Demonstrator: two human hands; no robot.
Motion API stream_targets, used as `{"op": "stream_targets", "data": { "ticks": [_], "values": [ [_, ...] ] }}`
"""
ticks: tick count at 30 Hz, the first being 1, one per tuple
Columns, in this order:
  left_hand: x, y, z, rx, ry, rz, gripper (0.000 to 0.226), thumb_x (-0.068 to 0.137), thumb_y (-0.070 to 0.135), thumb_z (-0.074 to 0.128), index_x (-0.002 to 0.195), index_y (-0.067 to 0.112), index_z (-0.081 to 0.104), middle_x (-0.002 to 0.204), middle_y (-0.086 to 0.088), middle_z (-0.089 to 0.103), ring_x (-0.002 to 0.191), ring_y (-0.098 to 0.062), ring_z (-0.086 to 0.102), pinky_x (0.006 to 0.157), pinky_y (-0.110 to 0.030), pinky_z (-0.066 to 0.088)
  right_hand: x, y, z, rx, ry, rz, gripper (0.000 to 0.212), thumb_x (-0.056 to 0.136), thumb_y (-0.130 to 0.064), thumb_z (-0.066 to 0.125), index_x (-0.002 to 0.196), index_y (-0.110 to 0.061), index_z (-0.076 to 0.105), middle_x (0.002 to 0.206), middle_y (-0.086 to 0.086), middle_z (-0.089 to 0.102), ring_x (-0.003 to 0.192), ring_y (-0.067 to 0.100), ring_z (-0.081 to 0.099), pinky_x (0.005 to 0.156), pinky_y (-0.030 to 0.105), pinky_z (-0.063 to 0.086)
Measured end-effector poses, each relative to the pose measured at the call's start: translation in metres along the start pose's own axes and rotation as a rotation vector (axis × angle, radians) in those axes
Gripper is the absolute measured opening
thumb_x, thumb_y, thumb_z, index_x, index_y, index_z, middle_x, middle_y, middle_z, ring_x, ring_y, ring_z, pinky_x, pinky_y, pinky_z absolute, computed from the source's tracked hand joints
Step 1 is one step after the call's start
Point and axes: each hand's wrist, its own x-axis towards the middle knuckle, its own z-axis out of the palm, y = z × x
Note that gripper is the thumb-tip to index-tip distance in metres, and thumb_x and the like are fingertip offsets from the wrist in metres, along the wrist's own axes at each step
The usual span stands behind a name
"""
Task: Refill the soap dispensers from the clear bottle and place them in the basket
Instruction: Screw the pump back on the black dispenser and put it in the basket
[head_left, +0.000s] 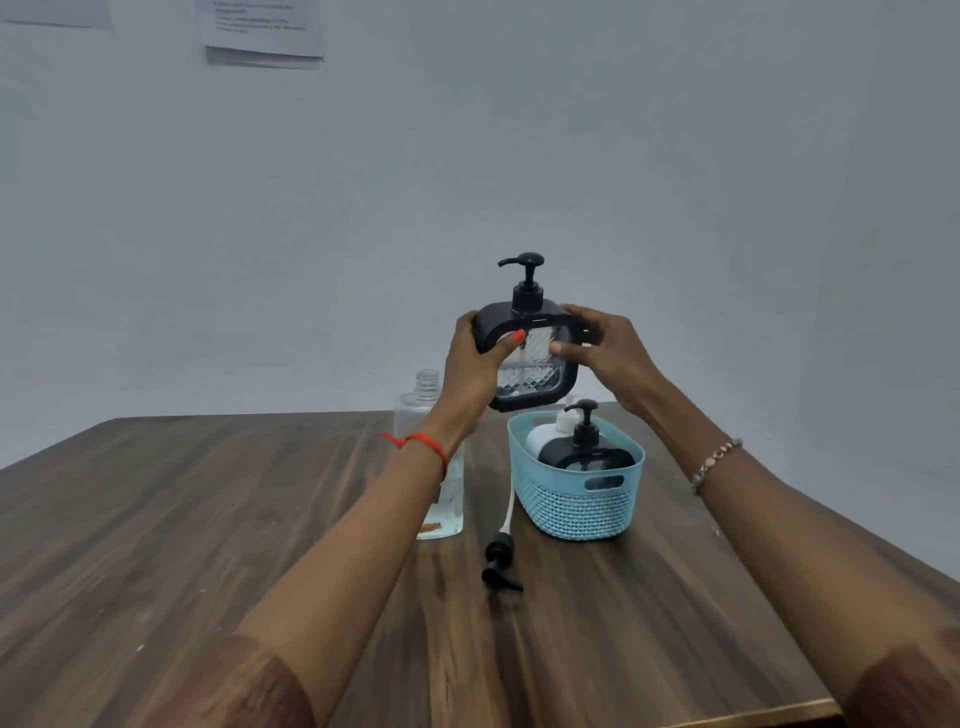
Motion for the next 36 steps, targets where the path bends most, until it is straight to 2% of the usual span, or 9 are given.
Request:
{"op": "stream_targets", "data": {
  "ticks": [4,7,13,16,19,25,31,34,36],
  "values": [
    [0.024,-0.009,0.016,0.034,-0.025,0.022,0.043,0.090,0.014,0.058,0.129,0.010,0.038,0.126,-0.012,0.054,0.112,-0.023,0.055,0.096,-0.035,0.048,0.019,0.013,-0.007,0.000,0.033,-0.046,0.053,0.079,0.004,0.066,0.129,-0.005,0.052,0.111,0.005,0.063,0.104,0.020,0.059,0.096,0.039,0.050],
    [0.041,-0.021,0.025,0.065,-0.046,0.036,0.038,0.091,0.013,0.057,0.125,0.014,0.038,0.127,-0.014,0.053,0.111,-0.024,0.055,0.097,-0.039,0.049,0.033,0.029,-0.012,0.001,0.054,-0.048,0.052,0.079,0.005,0.065,0.129,-0.003,0.052,0.119,0.006,0.062,0.107,0.020,0.059,0.098,0.039,0.049],
    [0.071,-0.057,0.040,0.123,-0.047,0.057,0.034,0.090,0.017,0.058,0.118,0.019,0.040,0.126,-0.015,0.051,0.114,-0.027,0.053,0.101,-0.046,0.045,0.060,0.063,-0.022,-0.059,0.063,-0.041,0.044,0.085,0.001,0.061,0.128,0.000,0.052,0.135,0.012,0.052,0.116,0.012,0.052,0.102,0.027,0.042],
    [0.074,-0.074,0.045,0.114,-0.039,0.057,0.030,0.090,0.014,0.058,0.114,0.020,0.040,0.125,-0.015,0.051,0.113,-0.024,0.053,0.098,-0.035,0.047,0.068,0.081,-0.025,-0.079,0.041,-0.021,0.043,0.085,-0.002,0.062,0.127,-0.001,0.054,0.134,0.010,0.053,0.117,0.010,0.051,0.106,0.033,0.041],
    [0.070,-0.093,0.049,0.095,-0.062,0.023,0.026,0.091,0.012,0.056,0.112,0.018,0.042,0.124,-0.013,0.051,0.108,-0.019,0.052,0.086,-0.019,0.044,0.065,0.103,-0.024,-0.081,0.018,0.018,0.040,0.084,-0.003,0.063,0.124,-0.002,0.056,0.130,0.008,0.056,0.116,0.008,0.050,0.105,0.031,0.041],
    [0.059,-0.123,0.050,0.103,-0.073,-0.103,0.026,0.091,0.016,0.057,0.112,0.020,0.042,0.125,-0.014,0.050,0.113,-0.025,0.052,0.099,-0.040,0.045,0.054,0.131,-0.021,-0.092,-0.007,0.095,0.034,0.083,-0.003,0.065,0.116,0.000,0.062,0.129,0.011,0.058,0.116,0.009,0.052,0.098,0.020,0.038],
    [0.050,-0.128,0.051,0.138,-0.113,-0.206,0.026,0.091,0.014,0.056,0.112,0.013,0.042,0.124,-0.012,0.049,0.110,-0.023,0.053,0.097,-0.038,0.046,0.050,0.143,-0.019,-0.152,0.005,0.135,0.036,0.083,-0.004,0.064,0.119,-0.002,0.061,0.129,0.009,0.058,0.110,0.005,0.051,0.093,0.017,0.039],
    [0.050,-0.131,0.050,0.233,-0.162,-0.227,0.021,0.086,0.009,0.061,0.105,0.003,0.055,0.113,-0.016,0.059,0.099,-0.024,0.058,0.083,-0.034,0.052,0.045,0.150,-0.017,-0.202,0.026,0.161,0.034,0.081,-0.002,0.066,0.115,-0.001,0.063,0.125,0.013,0.061,0.104,0.004,0.054,0.088,0.016,0.043],
    [0.047,-0.130,0.049,0.306,-0.189,-0.226,0.011,0.082,0.004,0.063,0.092,-0.001,0.060,0.095,-0.017,0.062,0.082,-0.021,0.056,0.066,-0.023,0.045,0.041,0.152,-0.015,-0.221,0.011,0.172,0.026,0.080,0.005,0.062,0.105,0.003,0.067,0.117,0.016,0.065,0.080,-0.006,0.057,0.068,0.009,0.043]
  ]
}}
